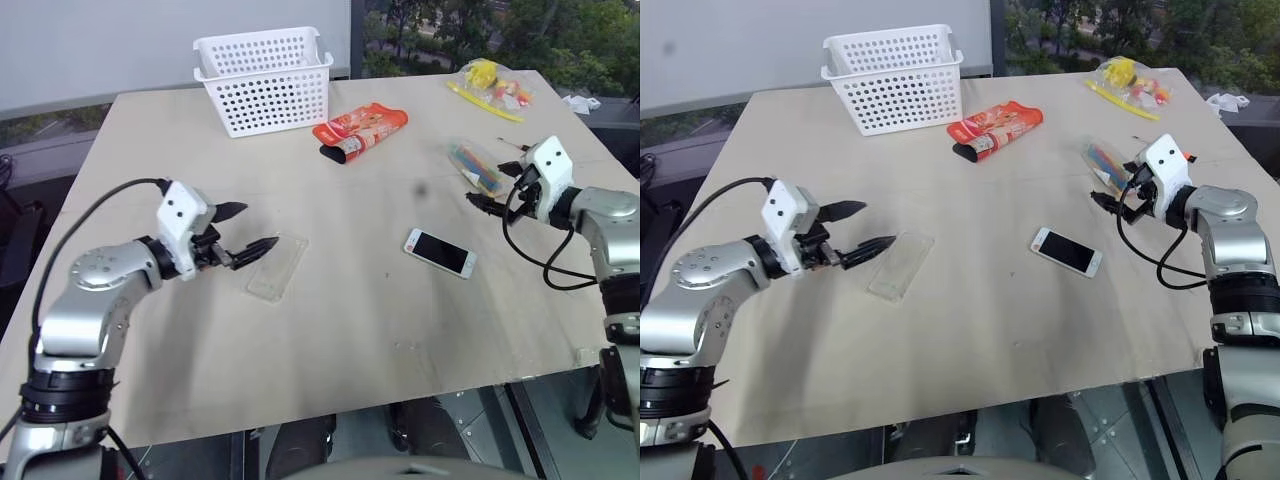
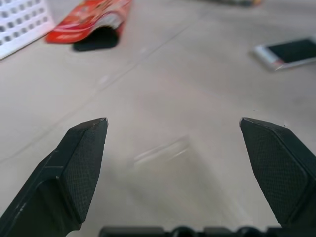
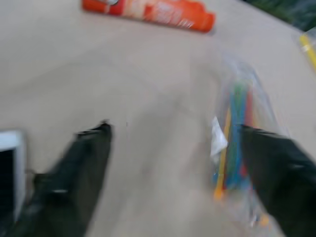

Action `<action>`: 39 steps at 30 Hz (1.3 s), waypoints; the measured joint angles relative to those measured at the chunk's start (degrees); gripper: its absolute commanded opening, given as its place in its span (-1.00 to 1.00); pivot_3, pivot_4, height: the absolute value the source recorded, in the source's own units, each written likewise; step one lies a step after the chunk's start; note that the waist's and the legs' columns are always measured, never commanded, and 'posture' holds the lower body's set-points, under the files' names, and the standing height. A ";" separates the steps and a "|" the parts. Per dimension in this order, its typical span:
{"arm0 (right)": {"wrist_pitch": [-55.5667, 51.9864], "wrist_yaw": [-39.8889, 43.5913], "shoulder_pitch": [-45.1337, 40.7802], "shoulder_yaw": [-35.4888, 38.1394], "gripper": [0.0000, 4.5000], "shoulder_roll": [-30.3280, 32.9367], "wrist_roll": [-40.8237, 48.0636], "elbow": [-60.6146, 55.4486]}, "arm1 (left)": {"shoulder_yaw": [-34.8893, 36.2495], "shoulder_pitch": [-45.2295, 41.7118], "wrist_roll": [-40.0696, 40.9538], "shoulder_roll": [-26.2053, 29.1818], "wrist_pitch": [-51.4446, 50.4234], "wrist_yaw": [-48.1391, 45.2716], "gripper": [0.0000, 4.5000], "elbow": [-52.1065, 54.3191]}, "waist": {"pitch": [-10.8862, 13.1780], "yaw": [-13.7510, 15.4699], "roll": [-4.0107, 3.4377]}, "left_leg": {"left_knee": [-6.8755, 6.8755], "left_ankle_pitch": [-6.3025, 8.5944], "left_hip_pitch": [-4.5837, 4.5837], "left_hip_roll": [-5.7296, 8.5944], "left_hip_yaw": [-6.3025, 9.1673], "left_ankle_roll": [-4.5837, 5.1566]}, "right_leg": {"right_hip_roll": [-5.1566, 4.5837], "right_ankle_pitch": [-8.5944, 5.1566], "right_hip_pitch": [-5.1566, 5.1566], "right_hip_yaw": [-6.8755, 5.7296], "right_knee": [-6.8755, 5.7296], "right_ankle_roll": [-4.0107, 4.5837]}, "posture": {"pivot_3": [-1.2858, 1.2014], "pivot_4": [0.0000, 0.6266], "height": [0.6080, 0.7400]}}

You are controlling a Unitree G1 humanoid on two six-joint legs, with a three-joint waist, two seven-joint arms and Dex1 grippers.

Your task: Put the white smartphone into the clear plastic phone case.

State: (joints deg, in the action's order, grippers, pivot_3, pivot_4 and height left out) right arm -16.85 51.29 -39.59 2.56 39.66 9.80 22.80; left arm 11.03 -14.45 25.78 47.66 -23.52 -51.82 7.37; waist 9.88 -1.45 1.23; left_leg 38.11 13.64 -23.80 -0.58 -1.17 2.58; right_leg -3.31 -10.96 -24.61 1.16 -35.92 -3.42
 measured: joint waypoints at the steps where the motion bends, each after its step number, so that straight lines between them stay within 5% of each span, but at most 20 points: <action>1: -1.59 0.39 1.68 0.47 1.00 0.33 1.13 -3.67 | -0.34 -1.48 -0.70 1.44 2.03 -2.68 1.00 -3.28 | 0.00 0.04 0.00 | 0.01 0.00 0.01 0.00 -0.02 0.00 | 0.00 0.00 0.00 0.00 0.01 0.00 | 0.03 -0.52 1.00; 14: -18.10 4.59 22.91 4.64 1.00 0.83 21.66 -43.13 | -8.70 -11.56 -15.13 5.14 24.08 -16.72 1.00 -38.97 | 0.01 0.83 0.01 | 0.02 0.01 -0.07 -0.07 -0.09 0.01 | 0.01 -0.01 -0.02 -0.08 0.02 -0.01 | 0.03 -0.52 1.00; 21: -20.89 1.77 24.21 2.30 1.00 -1.00 25.56 -49.52 | -11.23 -12.39 -19.50 2.10 31.47 -16.77 1.00 -39.24 | -0.07 1.24 -0.06 | 0.23 0.00 0.02 -0.02 -0.12 0.01 | -0.34 -0.10 0.11 -0.06 -0.03 0.17 | 0.03 -0.52 1.00; 30: -21.53 -0.74 22.18 2.33 1.00 -1.09 26.88 -49.67 | -16.50 -9.91 -18.45 -6.98 31.66 -18.01 1.00 -26.33 | -0.12 2.65 0.00 | 0.25 0.07 -0.12 0.18 -0.07 0.13 | -0.53 0.03 0.14 -0.17 0.05 -0.07 | 0.03 -0.52 1.00; 39: -21.66 -2.50 22.25 2.34 1.00 -0.82 27.26 -50.18 | -21.13 -15.15 -20.88 -9.50 38.10 -21.39 1.00 -29.83 | -0.12 2.34 0.00 | 0.29 0.06 -0.07 0.13 -0.07 0.13 | -0.37 0.02 0.16 -0.18 0.02 -0.08 | 0.03 -0.52 1.00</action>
State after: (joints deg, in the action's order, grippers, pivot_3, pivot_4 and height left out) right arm -38.51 48.79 -17.34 4.90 38.84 37.06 -27.38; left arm -10.10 -29.59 4.90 38.16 14.58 -73.22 -22.46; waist 9.76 0.89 1.22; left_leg 38.39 13.70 -23.87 -0.44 -1.24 2.71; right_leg -3.68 -10.94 -24.45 0.98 -35.91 -3.50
